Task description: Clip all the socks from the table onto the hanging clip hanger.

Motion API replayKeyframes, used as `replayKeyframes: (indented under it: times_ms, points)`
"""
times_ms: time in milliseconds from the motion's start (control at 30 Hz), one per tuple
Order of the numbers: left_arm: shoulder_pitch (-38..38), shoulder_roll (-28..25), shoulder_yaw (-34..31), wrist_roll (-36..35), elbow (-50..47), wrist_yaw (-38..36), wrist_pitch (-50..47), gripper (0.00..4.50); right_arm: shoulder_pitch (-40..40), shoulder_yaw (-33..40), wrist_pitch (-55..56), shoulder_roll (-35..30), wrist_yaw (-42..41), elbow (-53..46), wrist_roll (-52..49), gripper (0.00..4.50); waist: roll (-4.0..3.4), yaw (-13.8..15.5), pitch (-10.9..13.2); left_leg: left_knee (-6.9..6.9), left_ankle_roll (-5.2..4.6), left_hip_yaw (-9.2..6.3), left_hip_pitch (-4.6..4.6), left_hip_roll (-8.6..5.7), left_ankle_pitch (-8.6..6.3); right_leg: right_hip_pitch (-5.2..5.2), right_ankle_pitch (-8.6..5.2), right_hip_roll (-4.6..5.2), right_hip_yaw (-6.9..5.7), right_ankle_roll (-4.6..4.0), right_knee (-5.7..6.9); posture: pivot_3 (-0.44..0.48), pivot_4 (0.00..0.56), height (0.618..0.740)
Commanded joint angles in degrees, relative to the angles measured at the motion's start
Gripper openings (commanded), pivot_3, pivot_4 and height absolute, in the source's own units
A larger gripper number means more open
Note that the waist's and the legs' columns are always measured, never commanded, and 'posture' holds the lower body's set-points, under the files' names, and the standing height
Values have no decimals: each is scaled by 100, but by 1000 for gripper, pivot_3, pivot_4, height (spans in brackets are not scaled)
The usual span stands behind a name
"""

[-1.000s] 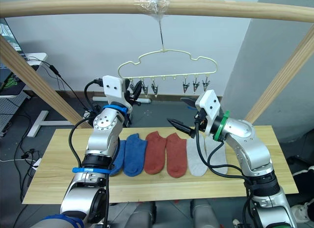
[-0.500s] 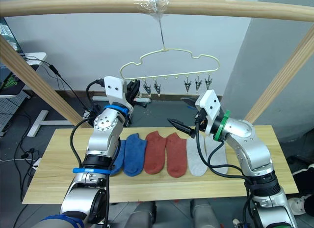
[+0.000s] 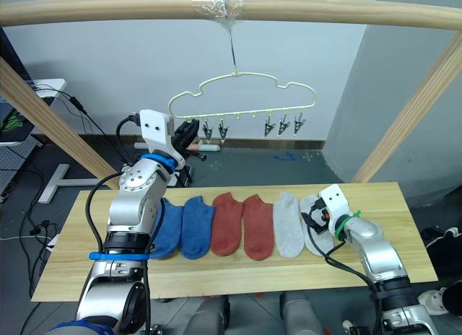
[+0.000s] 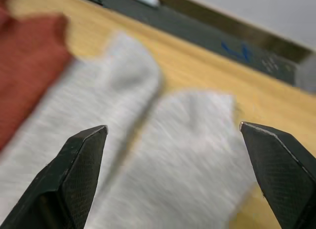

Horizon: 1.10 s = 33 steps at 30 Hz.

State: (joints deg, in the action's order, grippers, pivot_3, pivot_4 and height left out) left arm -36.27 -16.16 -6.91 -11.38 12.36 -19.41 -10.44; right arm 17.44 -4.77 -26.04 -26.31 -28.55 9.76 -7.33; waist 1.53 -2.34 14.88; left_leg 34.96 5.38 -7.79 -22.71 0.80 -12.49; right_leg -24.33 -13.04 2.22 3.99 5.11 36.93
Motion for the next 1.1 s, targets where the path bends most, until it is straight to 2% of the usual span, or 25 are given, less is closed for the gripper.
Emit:
replayKeyframes:
  times_ms: [33,367,500,867,933,1033,1100]
  points:
    - [115,-8,12,-20,-313,2,-50,23,307,89,295,20,-152,891,77,4500,0,-3,0,0,0,0,1,0,0,4,1,1,0,1,-1,42,247,740]
    - [139,-45,-23,-6,-410,29,-136,23,680,-35,724,85,-325,2175,409,4500,0,7,0,0,1,0,1,-2,-1,6,0,1,1,0,-5,42,247,740]
    - [162,-62,-27,6,-458,34,-167,0,586,-110,799,94,-410,2338,496,3633,1,7,-1,2,1,1,7,-2,0,15,1,1,1,2,-6,42,247,740]
    - [210,-172,-113,-174,-510,-112,-389,0,67,-209,1308,-274,-674,1750,736,11,1,38,-1,3,1,1,16,-2,0,21,2,2,2,3,-5,63,250,740]
    - [202,-163,-219,-421,-542,-169,-683,0,-38,-183,1445,-381,-823,1465,700,11,1,38,-1,3,1,0,15,-2,0,21,1,2,2,3,-5,63,250,740]
    - [159,-20,-678,-1325,-676,-116,-1679,0,-192,-191,1834,-636,-1141,726,668,11,0,23,0,2,1,1,12,-2,-1,19,1,2,3,3,-5,63,250,740]
    - [85,47,-1054,-2028,-731,28,-2512,0,-246,-219,1651,-635,-1430,37,414,11,-3,-27,2,2,1,3,11,-2,-1,16,1,2,5,4,-4,66,254,740]
